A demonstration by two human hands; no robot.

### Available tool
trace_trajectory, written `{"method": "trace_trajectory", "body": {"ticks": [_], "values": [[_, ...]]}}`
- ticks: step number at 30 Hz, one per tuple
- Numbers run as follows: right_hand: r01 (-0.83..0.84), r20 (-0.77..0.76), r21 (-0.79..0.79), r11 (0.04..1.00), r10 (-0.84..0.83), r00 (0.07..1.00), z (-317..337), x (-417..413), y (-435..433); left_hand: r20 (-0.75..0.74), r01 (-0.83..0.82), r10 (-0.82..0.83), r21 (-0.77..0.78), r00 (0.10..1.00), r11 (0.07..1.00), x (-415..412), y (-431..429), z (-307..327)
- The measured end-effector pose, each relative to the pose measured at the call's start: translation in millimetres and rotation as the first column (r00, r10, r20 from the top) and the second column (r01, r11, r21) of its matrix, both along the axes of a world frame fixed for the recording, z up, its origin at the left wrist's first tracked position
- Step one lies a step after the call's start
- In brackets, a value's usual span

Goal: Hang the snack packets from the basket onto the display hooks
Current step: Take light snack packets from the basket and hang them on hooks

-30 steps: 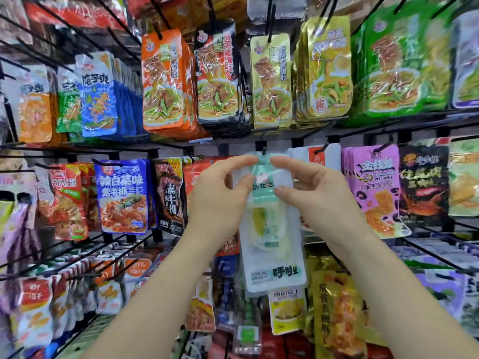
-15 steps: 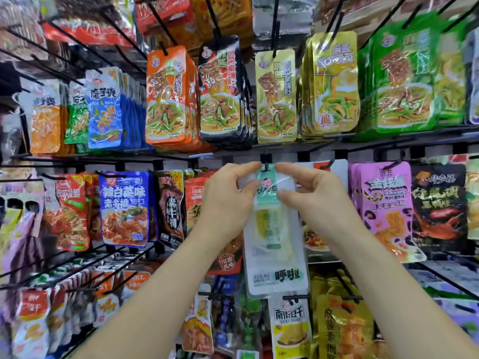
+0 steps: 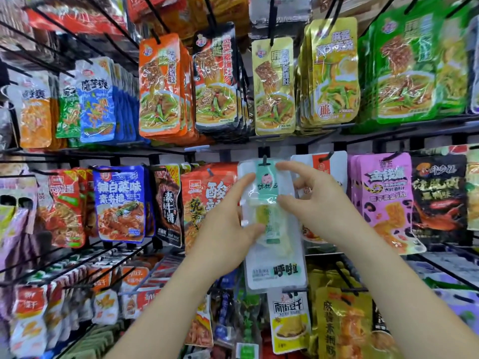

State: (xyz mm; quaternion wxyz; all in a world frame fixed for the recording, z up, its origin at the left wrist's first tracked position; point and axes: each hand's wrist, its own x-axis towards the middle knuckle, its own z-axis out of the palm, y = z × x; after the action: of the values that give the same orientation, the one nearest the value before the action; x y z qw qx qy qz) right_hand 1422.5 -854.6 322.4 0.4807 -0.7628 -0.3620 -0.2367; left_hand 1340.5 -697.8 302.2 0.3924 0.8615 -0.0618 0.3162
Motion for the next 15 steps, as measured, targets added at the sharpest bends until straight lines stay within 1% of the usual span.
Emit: {"method": "trace_trajectory", "body": {"ticks": [2,4,7,9,12,15], "values": [[0.038,0.014,-0.082,0.996,-0.037,0.999,-0.8,0.4,-0.6,-0.008,-0.090,0.091,0.105,0.996,0.990,6.4,-0.6,0.8],[0.102,0.052,-0.128,0.986,-0.096,0.994,-0.7,1.8,0.9,-0.050,-0.147,0.158,0.176,0.986,0.973,10.6,-3.4,2.7],[0.218,0.140,-0.172,0.961,-0.195,0.971,-0.7,4.8,6.3,-0.026,-0.215,0.228,0.255,0.973,0.943,17.7,-3.6,1.8],[0.256,0.161,-0.182,0.949,-0.228,0.960,-0.8,6.7,10.2,0.004,-0.267,0.280,0.316,0.960,0.911,20.2,-3.5,2.3],[0.294,0.162,-0.201,0.934,-0.265,0.951,-2.5,11.9,14.0,0.063,-0.357,0.368,0.434,0.928,0.827,19.8,-4.6,3.6],[0.295,0.167,-0.162,0.942,-0.268,0.949,-4.7,15.7,13.4,0.091,-0.408,0.422,0.503,0.902,0.762,19.9,-2.7,-3.2]]}}
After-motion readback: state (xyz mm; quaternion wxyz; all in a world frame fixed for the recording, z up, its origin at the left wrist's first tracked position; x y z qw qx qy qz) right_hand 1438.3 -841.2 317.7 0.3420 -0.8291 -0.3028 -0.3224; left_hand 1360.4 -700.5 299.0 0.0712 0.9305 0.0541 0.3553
